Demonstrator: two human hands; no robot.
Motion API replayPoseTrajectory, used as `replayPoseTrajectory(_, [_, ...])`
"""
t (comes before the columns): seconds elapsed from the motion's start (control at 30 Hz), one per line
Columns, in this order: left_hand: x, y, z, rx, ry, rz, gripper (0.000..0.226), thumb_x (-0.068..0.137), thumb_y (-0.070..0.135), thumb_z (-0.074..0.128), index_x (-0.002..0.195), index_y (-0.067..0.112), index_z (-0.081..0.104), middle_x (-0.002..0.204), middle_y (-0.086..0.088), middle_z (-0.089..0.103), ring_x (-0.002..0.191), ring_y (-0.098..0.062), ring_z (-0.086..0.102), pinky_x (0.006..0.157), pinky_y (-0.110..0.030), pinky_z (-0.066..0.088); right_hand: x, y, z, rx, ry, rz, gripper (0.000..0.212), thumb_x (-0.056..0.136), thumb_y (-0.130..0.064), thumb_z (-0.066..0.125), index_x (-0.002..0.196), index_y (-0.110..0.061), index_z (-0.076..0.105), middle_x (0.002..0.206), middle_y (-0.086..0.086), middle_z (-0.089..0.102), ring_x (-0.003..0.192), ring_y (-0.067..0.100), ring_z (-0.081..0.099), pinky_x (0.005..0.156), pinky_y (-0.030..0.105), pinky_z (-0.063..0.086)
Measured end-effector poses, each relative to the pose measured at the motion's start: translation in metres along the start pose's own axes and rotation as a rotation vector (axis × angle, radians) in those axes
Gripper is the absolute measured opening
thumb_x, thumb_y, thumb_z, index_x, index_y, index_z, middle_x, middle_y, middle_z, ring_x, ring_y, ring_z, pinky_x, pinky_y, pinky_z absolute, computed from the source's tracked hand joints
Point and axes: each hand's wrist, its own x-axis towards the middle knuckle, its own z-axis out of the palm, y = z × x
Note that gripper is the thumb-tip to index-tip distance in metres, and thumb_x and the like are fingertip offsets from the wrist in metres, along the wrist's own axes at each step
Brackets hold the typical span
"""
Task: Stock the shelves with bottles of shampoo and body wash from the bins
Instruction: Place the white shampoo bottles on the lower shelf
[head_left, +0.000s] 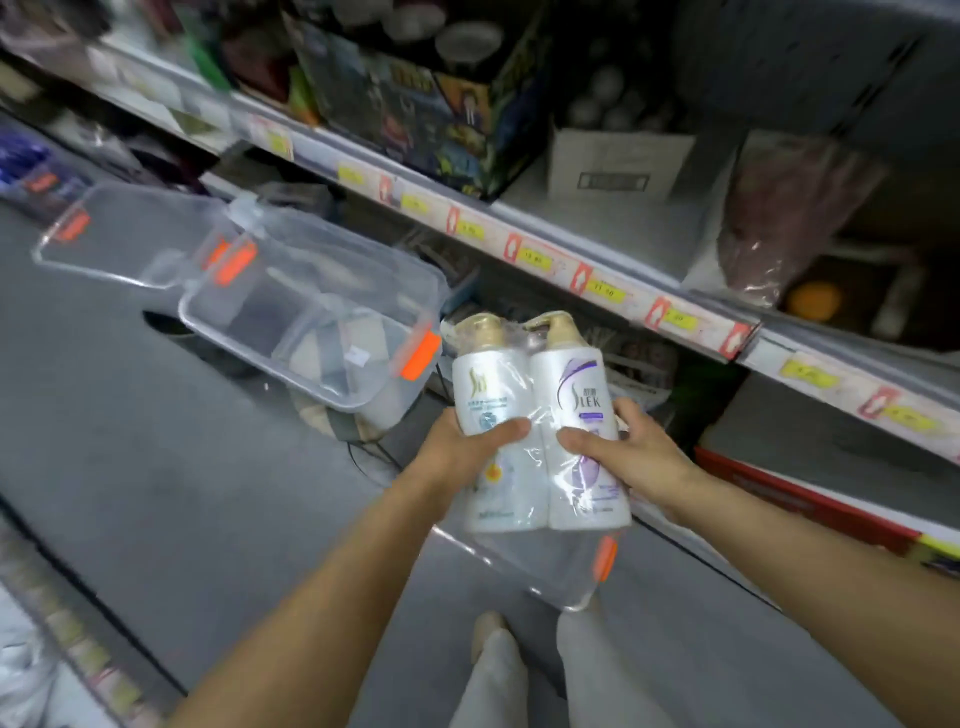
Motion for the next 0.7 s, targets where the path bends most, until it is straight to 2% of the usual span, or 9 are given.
replayPoseTrajectory(0.13, [-0.040,0.054,0.006,-0.025,-0.077,0.143,0.014,0.085,0.012,0.076,0.093,0.021,0.068,0.082,0.001,0.078,0.071,-0.013,0.074,0.057,-0.023,0.056,-0.042,-0.049,-0.028,-0.077,0.037,-0.125,0.069,0.059,-0.054,0.088,0.113,-0.030,0.051,0.108,-0.008,0.069,0.090,0.012,0.072,0.086,0.042,0.057])
replayPoseTrajectory(0.2, [-0.055,0.080,0.011,0.004,-0.096,0.206,0.015,0.085,0.014,0.077,0.097,0.018,0.069,0.082,0.002,0.078,0.070,-0.012,0.074,0.056,-0.021,0.055,-0.063,-0.071,-0.039,-0.068,0.077,-0.196,0.063,0.062,-0.049,0.088,0.110,-0.030,0.052,0.105,-0.009,0.070,0.089,0.010,0.072,0.086,0.038,0.057])
replayPoseTrajectory(0.3, [-0.075,0.117,0.016,0.055,-0.110,0.283,0.015,0.083,0.018,0.079,0.095,0.019,0.070,0.089,-0.002,0.078,0.076,-0.015,0.075,0.061,-0.024,0.058,-0.091,-0.099,-0.052,-0.021,0.132,-0.268,0.065,0.067,-0.040,0.087,0.119,-0.029,0.049,0.106,-0.006,0.071,0.086,0.009,0.072,0.074,0.028,0.057])
replayPoseTrajectory(0.43, [-0.100,0.157,0.022,0.083,-0.167,0.397,0.017,0.084,0.017,0.078,0.098,0.022,0.068,0.098,-0.005,0.078,0.085,-0.018,0.075,0.071,-0.030,0.061,-0.124,-0.127,-0.068,-0.035,0.248,-0.357,0.067,0.064,-0.042,0.088,0.116,-0.026,0.050,0.105,-0.005,0.069,0.088,0.010,0.070,0.073,0.029,0.056])
replayPoseTrajectory(0.57, [-0.122,0.189,0.036,0.117,-0.225,0.505,0.023,0.085,0.017,0.077,0.106,0.014,0.070,0.097,-0.002,0.078,0.085,-0.019,0.076,0.064,-0.027,0.059,-0.161,-0.146,-0.087,-0.072,0.343,-0.442,0.061,0.064,-0.047,0.087,0.110,-0.028,0.050,0.102,-0.008,0.069,0.089,0.008,0.070,0.077,0.030,0.057])
replayPoseTrajectory(0.7, [-0.144,0.216,0.061,0.157,-0.298,0.608,0.026,0.086,0.020,0.076,0.109,0.012,0.070,0.099,-0.004,0.078,0.089,-0.022,0.075,0.068,-0.030,0.060,-0.194,-0.155,-0.110,-0.028,0.424,-0.508,0.055,0.069,-0.043,0.084,0.109,-0.027,0.050,0.099,-0.008,0.071,0.079,0.001,0.070,0.066,0.019,0.053])
